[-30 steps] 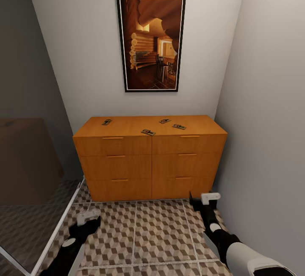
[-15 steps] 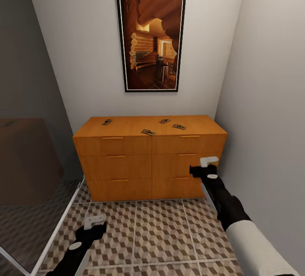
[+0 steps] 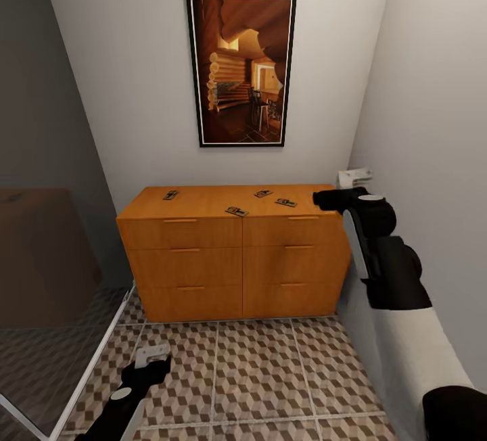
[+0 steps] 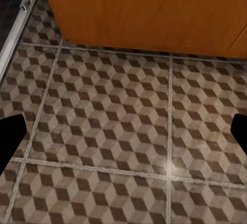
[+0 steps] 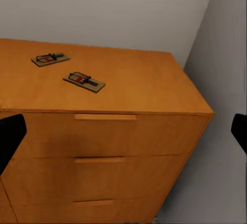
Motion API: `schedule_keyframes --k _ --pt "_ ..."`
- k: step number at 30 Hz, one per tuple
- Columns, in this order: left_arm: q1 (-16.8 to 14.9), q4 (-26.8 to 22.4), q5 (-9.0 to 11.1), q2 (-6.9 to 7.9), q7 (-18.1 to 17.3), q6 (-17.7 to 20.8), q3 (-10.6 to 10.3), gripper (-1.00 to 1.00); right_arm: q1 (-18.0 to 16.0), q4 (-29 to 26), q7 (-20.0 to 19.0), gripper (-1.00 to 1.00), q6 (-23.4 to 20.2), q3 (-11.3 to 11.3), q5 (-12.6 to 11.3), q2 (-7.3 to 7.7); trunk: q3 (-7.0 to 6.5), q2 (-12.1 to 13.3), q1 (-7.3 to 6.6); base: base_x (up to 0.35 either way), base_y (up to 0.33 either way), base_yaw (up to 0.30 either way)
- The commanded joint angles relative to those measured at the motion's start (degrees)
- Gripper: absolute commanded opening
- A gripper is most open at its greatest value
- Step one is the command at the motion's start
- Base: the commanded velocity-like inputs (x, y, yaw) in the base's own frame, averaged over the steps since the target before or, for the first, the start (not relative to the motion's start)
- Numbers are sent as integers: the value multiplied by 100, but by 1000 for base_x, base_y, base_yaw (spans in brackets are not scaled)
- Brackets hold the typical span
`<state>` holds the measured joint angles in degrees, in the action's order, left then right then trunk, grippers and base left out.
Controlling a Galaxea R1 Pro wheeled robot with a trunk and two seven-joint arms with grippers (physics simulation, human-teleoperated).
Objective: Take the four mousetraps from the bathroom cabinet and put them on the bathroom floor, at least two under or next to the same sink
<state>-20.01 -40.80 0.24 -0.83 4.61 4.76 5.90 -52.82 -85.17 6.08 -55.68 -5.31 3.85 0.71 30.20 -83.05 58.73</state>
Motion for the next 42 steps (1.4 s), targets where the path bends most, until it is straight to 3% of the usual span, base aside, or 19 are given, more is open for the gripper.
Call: schedule_keyframes --k 1,4,5,6,7,9,10,11,12,13,15,19,20,27,30,34,42 --pt "-2 -3 3 -7 5 34 13 100 -196 8 1 100 -51 -14 31 6 6 -3 0 0 0 0" --pt "-2 25 3 -25 5 34 12 100 -628 115 0 100 -76 -14 30 7 6 -3 0 0 0 0" --pt "-1 44 3 -53 5 34 10 100 -987 370 -2 100 -84 -14 29 7 6 -3 0 0 0 0" --pt "1 57 3 -78 5 32 9 100 -1587 1216 -115 100 -66 -14 21 34 6 -3 0 0 0 0" --pt "0 59 3 -81 5 33 9 100 -1702 1433 -183 100 -63 -14 10 51 6 -3 0 0 0 0" --pt "-1 61 3 -87 5 33 -4 100 -2030 2117 -570 100 -56 -14 -68 125 6 -3 0 0 0 0" --pt "-2 63 3 -90 5 34 -36 100 -2300 2752 -1201 100 -46 -14 -166 223 6 -3 0 0 0 0" --pt "-2 63 3 -90 5 34 -45 100 -2371 2936 -1437 100 -41 -14 -189 262 6 -3 0 0 0 0" --pt "-2 65 3 -91 5 34 -61 100 -2486 3254 -1941 100 -35 -14 -221 357 6 -3 0 0 0 0" --pt "-2 66 3 -92 5 34 -68 100 -2528 3375 -2154 100 -32 -14 -233 400 6 -3 0 0 0 0" --pt "-2 85 3 -93 5 34 -96 100 -2654 3732 -3052 100 -25 -19 -264 592 6 -3 0 0 0 0" --pt "-2 153 3 -93 5 28 -124 100 -2687 3825 -3413 100 -17 -38 -290 701 6 -3 0 0 0 0" --pt "-1 169 3 -93 5 27 -157 100 -2693 3842 -3648 100 9 -59 -302 835 6 -3 0 0 0 0" --pt "-2 192 3 -106 5 26 -198 100 -2698 3868 -4572 100 167 -88 -286 1266 6 -3 0 0 0 0" --pt "-1 195 3 -117 5 26 -203 100 -2697 3868 -4745 100 203 -92 -272 1460 6 -3 0 0 0 0" --pt "0 196 3 -119 5 25 -207 100 -2696 3868 -4784 100 267 -93 -264 1592 6 -3 0 0 0 0" --pt "-2 196 3 -119 5 25 -209 100 -2691 3868 -4799 100 333 -96 -250 1654 6 -3 0 0 -74 0"
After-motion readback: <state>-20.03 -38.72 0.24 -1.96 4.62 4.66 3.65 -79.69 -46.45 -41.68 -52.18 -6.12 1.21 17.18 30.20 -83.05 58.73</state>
